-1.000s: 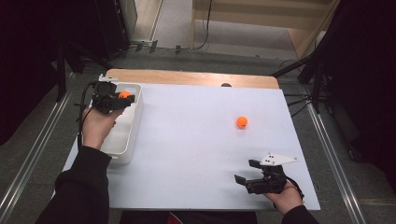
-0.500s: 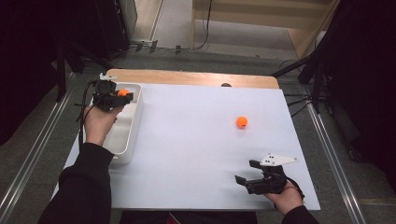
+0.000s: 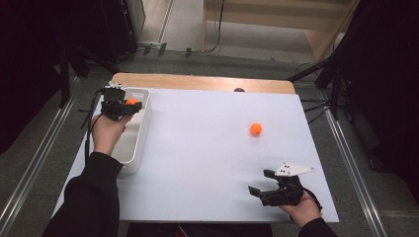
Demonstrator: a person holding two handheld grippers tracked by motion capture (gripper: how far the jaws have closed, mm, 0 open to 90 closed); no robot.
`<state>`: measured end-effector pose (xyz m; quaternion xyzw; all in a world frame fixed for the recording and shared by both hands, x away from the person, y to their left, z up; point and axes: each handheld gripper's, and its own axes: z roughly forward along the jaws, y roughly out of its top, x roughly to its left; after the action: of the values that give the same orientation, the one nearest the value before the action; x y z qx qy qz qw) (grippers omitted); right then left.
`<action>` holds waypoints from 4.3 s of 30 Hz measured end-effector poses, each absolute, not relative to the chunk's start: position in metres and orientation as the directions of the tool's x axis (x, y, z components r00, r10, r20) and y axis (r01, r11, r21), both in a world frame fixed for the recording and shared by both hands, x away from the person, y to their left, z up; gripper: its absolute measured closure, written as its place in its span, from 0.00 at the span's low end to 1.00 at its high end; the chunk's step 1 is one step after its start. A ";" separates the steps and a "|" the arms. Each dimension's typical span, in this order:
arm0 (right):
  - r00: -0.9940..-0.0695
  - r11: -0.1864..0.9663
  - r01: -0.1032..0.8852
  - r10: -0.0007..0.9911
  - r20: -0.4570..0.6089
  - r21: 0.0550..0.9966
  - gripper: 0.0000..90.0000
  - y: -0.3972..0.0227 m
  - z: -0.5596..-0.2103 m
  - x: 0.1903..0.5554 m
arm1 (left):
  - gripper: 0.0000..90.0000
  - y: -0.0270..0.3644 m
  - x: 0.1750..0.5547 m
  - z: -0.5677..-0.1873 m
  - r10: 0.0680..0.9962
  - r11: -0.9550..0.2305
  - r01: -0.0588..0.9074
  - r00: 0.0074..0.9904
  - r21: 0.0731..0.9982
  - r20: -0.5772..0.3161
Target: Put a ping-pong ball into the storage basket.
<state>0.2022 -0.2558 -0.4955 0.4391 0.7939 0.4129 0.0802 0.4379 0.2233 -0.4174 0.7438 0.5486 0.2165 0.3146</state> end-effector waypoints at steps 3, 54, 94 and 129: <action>-0.609 0.281 0.626 0.759 0.231 0.727 0.13 -0.256 -0.496 0.202 | 0.56 0.222 0.439 -0.419 0.955 -0.201 0.690 0.297 0.696 -0.018; -0.610 0.283 0.627 0.758 0.231 0.726 0.12 -0.259 -0.494 0.198 | 0.28 0.198 0.409 -0.377 0.734 -0.293 0.618 0.634 0.729 -0.243; -0.618 0.293 0.623 0.753 0.227 0.725 0.13 -0.257 -0.494 0.199 | 0.29 0.122 0.382 -0.393 0.582 -0.454 0.481 0.798 0.750 -0.160; -0.619 0.299 0.628 0.752 0.228 0.718 0.12 -0.255 -0.495 0.198 | 0.28 0.081 0.368 -0.421 0.566 -0.464 0.449 0.813 0.763 -0.135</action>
<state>0.1982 -0.2550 -0.4951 0.4299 0.8025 0.4068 0.0759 0.3675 0.0814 -0.4211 0.8529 0.2976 0.0688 0.4234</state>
